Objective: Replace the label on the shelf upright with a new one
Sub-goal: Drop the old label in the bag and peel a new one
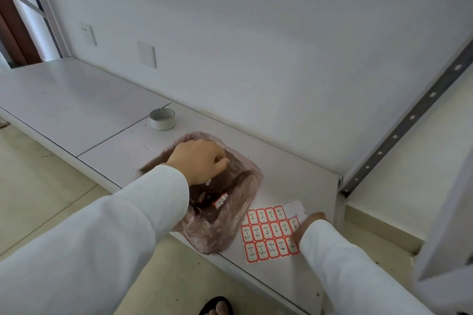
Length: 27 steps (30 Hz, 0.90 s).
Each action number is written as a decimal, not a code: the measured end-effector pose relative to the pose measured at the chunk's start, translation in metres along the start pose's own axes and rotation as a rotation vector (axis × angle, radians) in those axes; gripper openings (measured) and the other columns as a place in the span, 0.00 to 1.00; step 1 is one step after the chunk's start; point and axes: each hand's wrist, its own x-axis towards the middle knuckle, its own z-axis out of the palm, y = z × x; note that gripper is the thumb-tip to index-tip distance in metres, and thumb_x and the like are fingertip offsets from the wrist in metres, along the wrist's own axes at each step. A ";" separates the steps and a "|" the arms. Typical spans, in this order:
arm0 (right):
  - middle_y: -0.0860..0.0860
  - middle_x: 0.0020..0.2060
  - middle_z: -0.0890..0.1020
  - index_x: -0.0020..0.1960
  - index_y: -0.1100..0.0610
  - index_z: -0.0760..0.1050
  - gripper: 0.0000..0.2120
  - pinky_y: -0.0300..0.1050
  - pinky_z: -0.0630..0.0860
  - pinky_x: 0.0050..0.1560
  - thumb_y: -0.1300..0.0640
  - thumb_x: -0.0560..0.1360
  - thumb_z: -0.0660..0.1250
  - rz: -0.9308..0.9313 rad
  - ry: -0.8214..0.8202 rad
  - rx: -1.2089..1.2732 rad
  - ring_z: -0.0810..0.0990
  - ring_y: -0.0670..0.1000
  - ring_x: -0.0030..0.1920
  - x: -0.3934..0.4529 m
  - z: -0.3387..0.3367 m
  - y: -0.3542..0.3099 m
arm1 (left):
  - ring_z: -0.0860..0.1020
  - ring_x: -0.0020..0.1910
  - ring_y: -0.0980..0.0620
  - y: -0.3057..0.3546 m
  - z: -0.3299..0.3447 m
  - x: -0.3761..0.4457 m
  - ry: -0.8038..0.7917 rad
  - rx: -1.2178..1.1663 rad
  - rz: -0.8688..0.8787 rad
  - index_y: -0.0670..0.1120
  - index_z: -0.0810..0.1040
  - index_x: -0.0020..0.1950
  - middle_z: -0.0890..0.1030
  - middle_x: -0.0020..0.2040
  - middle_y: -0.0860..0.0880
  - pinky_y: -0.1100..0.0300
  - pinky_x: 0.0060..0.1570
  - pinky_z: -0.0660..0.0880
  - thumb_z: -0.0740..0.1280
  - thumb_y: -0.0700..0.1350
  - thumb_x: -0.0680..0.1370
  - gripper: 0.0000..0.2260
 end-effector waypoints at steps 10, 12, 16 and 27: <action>0.54 0.46 0.79 0.52 0.57 0.71 0.15 0.54 0.79 0.51 0.57 0.68 0.69 -0.444 0.054 0.285 0.80 0.58 0.47 -0.065 -0.064 -0.056 | 0.76 0.57 0.51 0.047 -0.027 -0.007 0.057 -0.192 0.032 0.53 0.75 0.61 0.79 0.59 0.53 0.53 0.57 0.74 0.61 0.52 0.77 0.13; 0.53 0.50 0.78 0.56 0.56 0.70 0.18 0.55 0.77 0.54 0.57 0.67 0.69 -0.565 0.083 0.342 0.79 0.58 0.52 -0.096 -0.087 -0.068 | 0.71 0.64 0.50 0.064 -0.033 -0.007 0.101 -0.329 0.012 0.51 0.68 0.69 0.73 0.66 0.50 0.51 0.63 0.69 0.63 0.52 0.77 0.21; 0.50 0.51 0.76 0.62 0.54 0.66 0.21 0.45 0.73 0.50 0.56 0.71 0.66 -0.856 0.125 0.313 0.77 0.54 0.52 -0.166 -0.134 -0.069 | 0.63 0.71 0.48 0.097 -0.063 -0.018 0.159 -0.894 -0.067 0.45 0.53 0.76 0.64 0.73 0.47 0.61 0.64 0.62 0.64 0.51 0.77 0.32; 0.45 0.47 0.81 0.53 0.47 0.70 0.08 0.40 0.75 0.47 0.53 0.76 0.65 -0.867 0.036 0.927 0.81 0.47 0.47 -0.211 -0.187 -0.017 | 0.84 0.41 0.48 0.121 -0.089 -0.049 0.244 -1.609 -0.217 0.45 0.77 0.54 0.85 0.44 0.47 0.55 0.40 0.79 0.62 0.45 0.79 0.07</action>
